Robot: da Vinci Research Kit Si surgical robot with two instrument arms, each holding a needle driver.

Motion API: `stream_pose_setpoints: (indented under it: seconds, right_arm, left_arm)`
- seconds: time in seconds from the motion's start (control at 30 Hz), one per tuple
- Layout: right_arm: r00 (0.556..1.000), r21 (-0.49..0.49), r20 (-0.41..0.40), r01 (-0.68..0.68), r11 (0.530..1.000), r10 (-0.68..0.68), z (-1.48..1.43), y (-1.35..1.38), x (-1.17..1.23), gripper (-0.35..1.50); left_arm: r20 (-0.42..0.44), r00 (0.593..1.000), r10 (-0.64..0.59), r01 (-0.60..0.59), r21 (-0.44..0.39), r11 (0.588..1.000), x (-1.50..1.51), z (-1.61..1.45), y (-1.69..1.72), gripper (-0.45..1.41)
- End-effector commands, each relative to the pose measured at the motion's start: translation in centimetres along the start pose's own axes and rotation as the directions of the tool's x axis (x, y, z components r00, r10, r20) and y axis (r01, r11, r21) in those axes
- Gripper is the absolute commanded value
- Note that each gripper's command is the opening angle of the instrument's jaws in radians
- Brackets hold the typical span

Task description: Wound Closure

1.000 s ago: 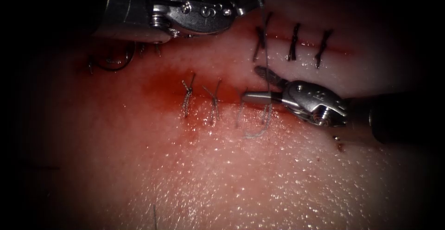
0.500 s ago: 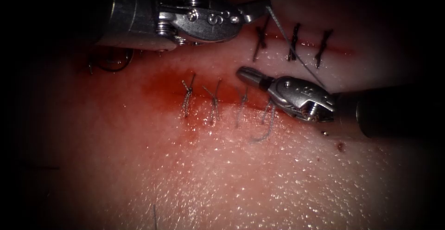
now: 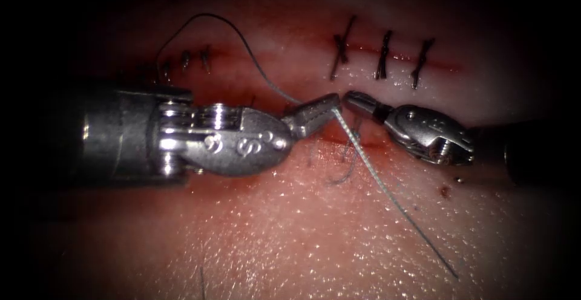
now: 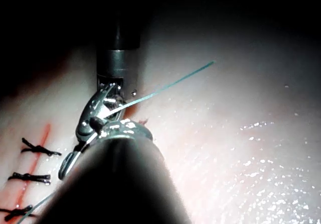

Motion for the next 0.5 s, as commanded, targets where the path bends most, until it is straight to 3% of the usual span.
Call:
stream_pose_setpoints:
  seconds: [0.03,0.13,0.17,0.27,0.3,0.33,0.43,0.47,0.5]
  right_arm:
    - [1.000,0.006,-0.008,-0.006,1.000,0.006,-0.06,0.05,-0.04,0.22]
    - [1.000,0.018,-0.013,0.002,1.000,-0.002,-0.15,0.13,0.01,0.07]
    - [1.000,0.019,-0.012,0.019,1.000,-0.019,-0.18,0.14,0.03,-0.10]
    - [0.994,0.020,-0.011,0.108,0.994,-0.108,-0.19,0.13,0.02,-0.21]
    - [0.983,0.018,-0.015,0.185,0.983,-0.184,-0.20,0.11,0.01,-0.16]
    - [0.983,0.018,-0.015,0.185,0.983,-0.184,-0.20,0.11,0.01,-0.16]
    - [0.941,0.031,0.018,0.336,0.941,-0.337,-0.20,0.07,-0.02,-0.08]
    - [0.939,0.043,0.027,0.342,0.939,-0.343,-0.20,0.06,-0.03,-0.10]
    - [0.938,0.061,0.037,0.342,0.938,-0.344,-0.20,0.05,-0.03,-0.08]
  left_arm:
    - [0.007,1.000,0.019,-0.019,-0.009,1.000,-0.03,0.00,0.16,-0.45]
    - [0.030,0.998,0.050,-0.048,-0.048,0.998,-0.13,-0.13,0.52,-0.45]
    - [0.042,0.998,0.052,-0.049,-0.063,0.997,-0.23,-0.18,0.72,-0.45]
    - [0.033,0.999,0.039,-0.035,-0.094,0.995,-0.32,-0.21,0.89,-0.45]
    - [0.009,1.000,0.029,-0.027,-0.153,0.988,-0.43,-0.22,1.08,-0.45]
    - [0.009,1.000,0.029,-0.027,-0.153,0.988,-0.43,-0.22,1.08,-0.45]
    - [-0.023,0.999,-0.027,0.020,-0.253,0.967,-0.57,-0.22,1.35,-0.45]
    - [-0.028,0.999,-0.044,0.034,-0.278,0.960,-0.61,-0.22,1.44,-0.42]
    - [-0.036,0.997,-0.074,0.059,-0.313,0.948,-0.66,-0.24,1.54,-0.08]
